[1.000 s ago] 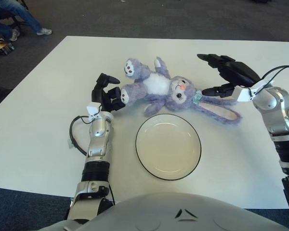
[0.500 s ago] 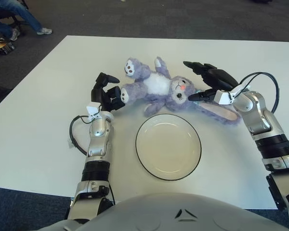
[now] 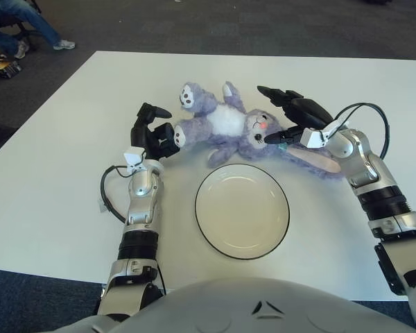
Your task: Put the doll into the plate.
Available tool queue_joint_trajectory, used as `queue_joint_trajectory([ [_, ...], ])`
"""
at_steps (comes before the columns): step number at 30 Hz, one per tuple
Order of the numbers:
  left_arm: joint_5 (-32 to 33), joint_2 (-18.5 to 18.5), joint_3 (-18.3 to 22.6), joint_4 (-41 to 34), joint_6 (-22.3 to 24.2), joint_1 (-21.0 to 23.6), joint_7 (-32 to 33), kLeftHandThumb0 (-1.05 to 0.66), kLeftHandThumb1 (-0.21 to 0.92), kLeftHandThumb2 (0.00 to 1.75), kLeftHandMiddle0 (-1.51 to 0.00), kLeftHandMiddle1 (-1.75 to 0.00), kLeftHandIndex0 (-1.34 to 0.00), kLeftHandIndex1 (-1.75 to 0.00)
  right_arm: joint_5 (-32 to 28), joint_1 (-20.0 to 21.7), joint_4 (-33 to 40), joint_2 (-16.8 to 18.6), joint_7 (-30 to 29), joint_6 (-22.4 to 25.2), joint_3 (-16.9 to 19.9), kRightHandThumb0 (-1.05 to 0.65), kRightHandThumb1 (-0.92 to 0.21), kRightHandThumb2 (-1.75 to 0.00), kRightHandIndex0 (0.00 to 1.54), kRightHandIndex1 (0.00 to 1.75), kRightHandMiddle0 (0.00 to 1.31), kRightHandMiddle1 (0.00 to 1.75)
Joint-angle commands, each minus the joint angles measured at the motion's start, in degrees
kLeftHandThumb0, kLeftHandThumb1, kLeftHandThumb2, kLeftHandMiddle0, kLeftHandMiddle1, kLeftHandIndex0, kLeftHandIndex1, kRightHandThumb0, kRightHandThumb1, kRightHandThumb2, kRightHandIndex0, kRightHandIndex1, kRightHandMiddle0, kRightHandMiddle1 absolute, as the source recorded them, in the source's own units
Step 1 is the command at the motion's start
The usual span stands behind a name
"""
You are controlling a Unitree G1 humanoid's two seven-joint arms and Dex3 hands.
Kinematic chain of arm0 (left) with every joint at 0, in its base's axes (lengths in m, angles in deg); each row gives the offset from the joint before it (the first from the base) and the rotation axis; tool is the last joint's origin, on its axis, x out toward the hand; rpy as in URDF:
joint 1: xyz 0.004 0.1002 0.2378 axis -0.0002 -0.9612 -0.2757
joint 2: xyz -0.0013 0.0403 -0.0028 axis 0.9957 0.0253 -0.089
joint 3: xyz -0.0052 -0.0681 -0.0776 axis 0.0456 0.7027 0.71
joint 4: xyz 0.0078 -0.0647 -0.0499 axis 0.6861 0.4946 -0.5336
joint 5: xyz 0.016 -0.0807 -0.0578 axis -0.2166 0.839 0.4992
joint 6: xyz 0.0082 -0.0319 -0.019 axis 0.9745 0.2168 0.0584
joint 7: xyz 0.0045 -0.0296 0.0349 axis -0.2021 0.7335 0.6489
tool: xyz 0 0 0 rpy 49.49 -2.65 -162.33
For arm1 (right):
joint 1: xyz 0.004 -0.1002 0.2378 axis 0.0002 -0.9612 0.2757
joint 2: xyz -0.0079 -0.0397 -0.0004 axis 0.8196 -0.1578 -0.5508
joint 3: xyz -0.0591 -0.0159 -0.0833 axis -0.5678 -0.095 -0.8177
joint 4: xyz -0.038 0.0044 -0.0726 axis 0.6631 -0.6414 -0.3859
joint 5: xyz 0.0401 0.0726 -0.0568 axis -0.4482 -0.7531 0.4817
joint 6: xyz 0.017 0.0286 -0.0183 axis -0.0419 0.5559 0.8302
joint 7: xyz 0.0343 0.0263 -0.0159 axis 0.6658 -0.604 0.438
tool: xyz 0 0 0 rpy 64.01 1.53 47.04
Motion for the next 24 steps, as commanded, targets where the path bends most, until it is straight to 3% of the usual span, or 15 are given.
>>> queue_joint_trajectory([
  [1,-0.06,-1.49,-0.34,4.43,-0.48,-5.08,-0.05,-0.43,0.48,1.12,-1.26,-1.75,-0.49,-1.75,0.6,1.38,-0.93,0.72,-0.55,-0.36,-0.66,-0.99,-0.92,-0.33,0.0,0.28,0.0,0.0],
  [16,0.06,-1.86,-0.39,4.08,-0.19,-5.16,0.22,-0.43,0.48,1.12,-1.25,-1.75,-0.49,-1.75,0.1,3.14,-3.81,2.09,0.45,-1.13,-2.21,-1.02,-0.92,-0.38,0.0,0.22,0.0,0.0],
  [24,0.1,-1.96,-0.4,4.09,-0.36,-5.11,0.2,-0.43,0.47,1.13,-1.26,-1.75,-0.49,-1.75,0.93,3.16,-2.75,2.9,1.36,1.62,-3.19,-0.98,-0.92,-0.34,0.01,0.17,0.01,0.01],
])
